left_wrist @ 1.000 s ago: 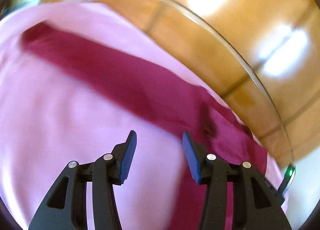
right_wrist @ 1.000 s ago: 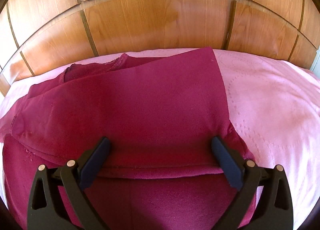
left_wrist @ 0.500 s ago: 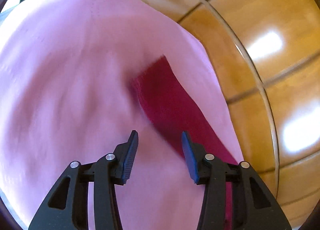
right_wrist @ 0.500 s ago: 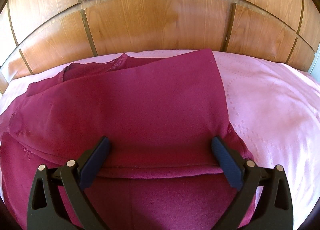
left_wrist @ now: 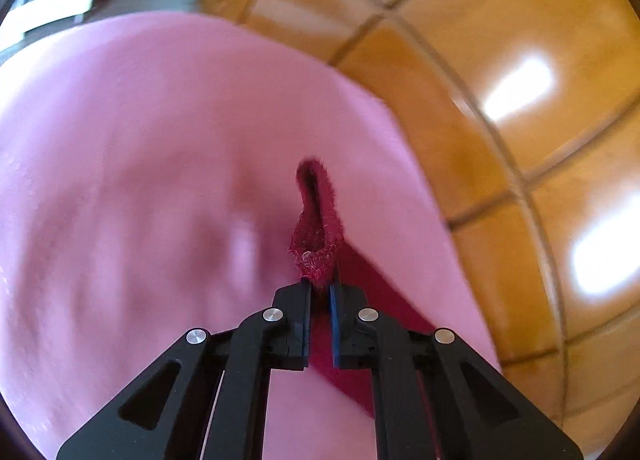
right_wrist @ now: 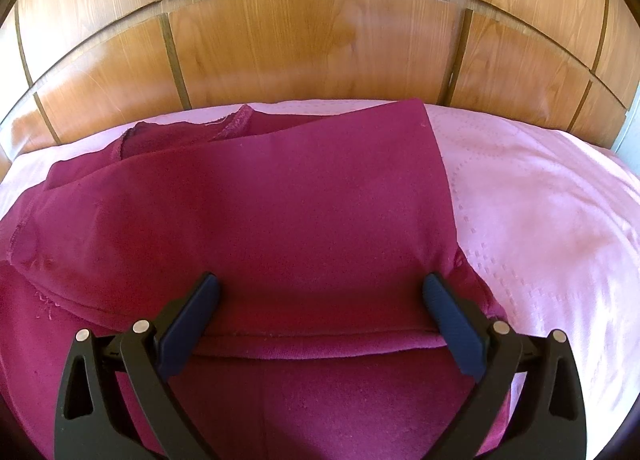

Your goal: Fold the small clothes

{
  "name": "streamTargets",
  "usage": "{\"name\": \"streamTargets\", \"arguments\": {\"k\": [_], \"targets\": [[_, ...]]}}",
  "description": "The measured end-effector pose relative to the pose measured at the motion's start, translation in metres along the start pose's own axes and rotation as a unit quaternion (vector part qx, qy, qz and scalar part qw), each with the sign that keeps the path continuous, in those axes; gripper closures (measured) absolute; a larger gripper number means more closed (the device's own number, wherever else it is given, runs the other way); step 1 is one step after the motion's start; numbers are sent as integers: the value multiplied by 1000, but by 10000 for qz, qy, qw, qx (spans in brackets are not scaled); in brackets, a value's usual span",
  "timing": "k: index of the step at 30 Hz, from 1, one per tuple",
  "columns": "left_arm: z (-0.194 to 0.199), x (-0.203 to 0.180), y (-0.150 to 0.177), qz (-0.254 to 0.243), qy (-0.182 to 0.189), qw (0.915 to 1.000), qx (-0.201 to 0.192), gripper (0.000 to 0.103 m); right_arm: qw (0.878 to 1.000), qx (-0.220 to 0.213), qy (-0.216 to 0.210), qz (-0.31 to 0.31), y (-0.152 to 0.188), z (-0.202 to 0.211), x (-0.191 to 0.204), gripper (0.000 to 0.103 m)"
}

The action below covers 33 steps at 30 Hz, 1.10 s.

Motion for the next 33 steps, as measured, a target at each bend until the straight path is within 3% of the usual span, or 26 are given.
{"name": "streamTargets", "arguments": {"k": [4, 9, 14, 19, 21, 23, 25, 27, 30, 33], "targets": [[14, -48, 22, -460, 485, 9978, 16, 97, 10000, -5, -10, -2, 0, 0, -1, 2], [13, -114, 75, -1003, 1029, 9892, 301, 97, 10000, -12, -29, -14, 0, 0, -1, 2], [1, -171, 145, -1623, 1389, 9736, 801, 97, 10000, -20, -48, -37, 0, 0, -1, 2], [-20, -207, 207, -2155, 1498, 9563, 1289, 97, 10000, -28, -64, -69, 1, 1, -1, 2], [-22, -217, 228, -2438, 1483, 9483, 1392, 90, 9999, -35, -78, -89, 1, 2, -1, 2], [-23, -217, 239, -2572, 1397, 9455, 1426, 66, 9999, -21, -80, -96, 1, 2, -1, 2], [-18, -212, 243, -2573, 1306, 9484, 1317, 58, 9999, 44, -83, -94, -1, 2, 0, 2], [-9, -202, 242, -2612, 1195, 9503, 1203, 58, 9999, 42, -81, -141, -4, 7, 0, 2], [5, -183, 236, -2642, 1021, 9539, 989, 58, 9970, -41, -665, -395, -10, 23, 16, 15], [12, -159, 234, -2590, 724, 9590, 895, 58, 9775, 149, -2026, -570, -14, 40, 60, 34]]}}
Point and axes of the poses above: each gripper's, at about its wrist camera, not at the fingertips, and z roughly against the way its jaws point, x to its left, y to its underside, the point moved 3 cm from there along -z, roughly the way its jaws point, and after that the axes turned 1 degree about -x, right-handed, at the moved point
